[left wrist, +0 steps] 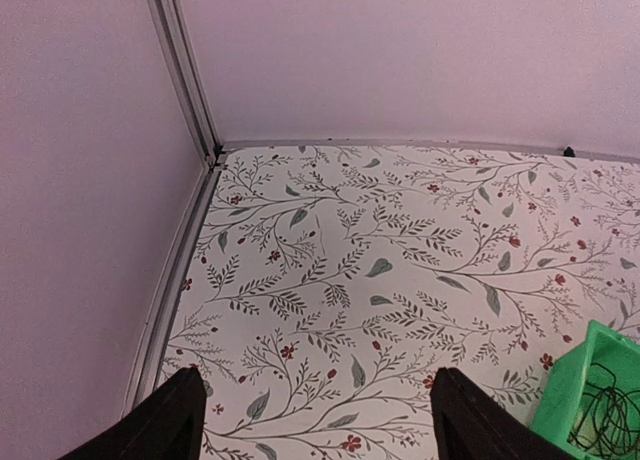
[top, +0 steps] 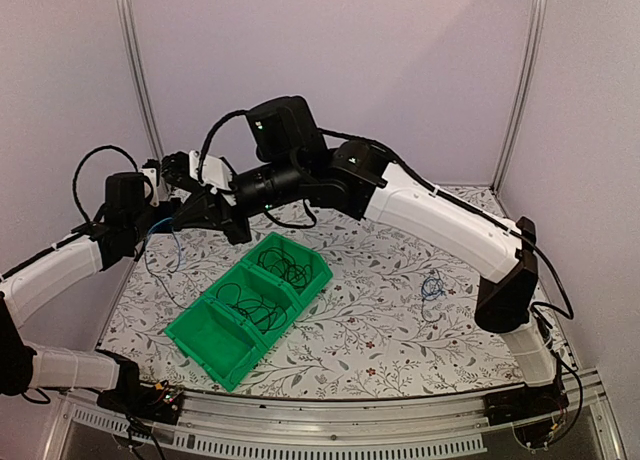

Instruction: Untangle the cables

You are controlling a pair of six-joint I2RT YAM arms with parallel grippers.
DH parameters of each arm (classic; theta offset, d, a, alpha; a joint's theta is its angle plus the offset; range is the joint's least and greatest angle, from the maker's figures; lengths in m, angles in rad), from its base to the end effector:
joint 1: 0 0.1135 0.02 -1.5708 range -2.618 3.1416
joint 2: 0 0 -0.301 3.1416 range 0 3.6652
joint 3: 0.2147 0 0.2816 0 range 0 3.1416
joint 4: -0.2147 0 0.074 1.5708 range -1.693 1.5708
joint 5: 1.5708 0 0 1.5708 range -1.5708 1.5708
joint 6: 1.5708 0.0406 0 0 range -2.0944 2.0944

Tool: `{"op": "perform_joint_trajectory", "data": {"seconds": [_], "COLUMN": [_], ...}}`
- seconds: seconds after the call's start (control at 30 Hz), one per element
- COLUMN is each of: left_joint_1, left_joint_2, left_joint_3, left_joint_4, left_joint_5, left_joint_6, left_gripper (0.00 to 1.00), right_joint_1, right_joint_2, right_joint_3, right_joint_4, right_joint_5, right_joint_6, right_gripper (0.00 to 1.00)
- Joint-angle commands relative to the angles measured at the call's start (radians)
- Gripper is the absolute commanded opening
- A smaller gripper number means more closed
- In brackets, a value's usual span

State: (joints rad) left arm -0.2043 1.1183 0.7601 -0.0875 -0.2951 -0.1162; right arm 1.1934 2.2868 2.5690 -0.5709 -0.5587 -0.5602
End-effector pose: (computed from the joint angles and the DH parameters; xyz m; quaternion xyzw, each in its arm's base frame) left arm 0.2657 -0.0430 0.2953 -0.0415 0.8393 0.0386 0.5406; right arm 0.1897 0.5369 0.4440 -0.6977 0.3660 0.3890 0.4775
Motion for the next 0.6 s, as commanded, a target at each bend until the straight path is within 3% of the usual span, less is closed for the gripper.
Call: {"op": "perform_joint_trajectory", "data": {"seconds": [0.0, 0.3, 0.57], "left_joint_1": [0.009, 0.009, 0.009], "left_joint_2": [-0.008, -0.013, -0.023], "left_joint_3": [0.024, 0.023, 0.021], "left_joint_4": [0.000, -0.002, -0.002], "left_joint_5": [0.014, 0.013, 0.011], "left_joint_6": [-0.002, -0.003, -0.002], "left_gripper": [0.79, 0.79, 0.79], "right_joint_1": [0.018, 0.019, 0.018], "right_joint_2": [0.015, 0.039, 0.015], "right_joint_3": [0.053, -0.031, -0.281], "right_joint_4": [0.051, 0.071, 0.093], "right_joint_5": [0.033, 0.045, 0.041], "right_joint_6": [-0.009, -0.021, -0.036], "right_gripper": [0.00, 0.00, 0.00]}}
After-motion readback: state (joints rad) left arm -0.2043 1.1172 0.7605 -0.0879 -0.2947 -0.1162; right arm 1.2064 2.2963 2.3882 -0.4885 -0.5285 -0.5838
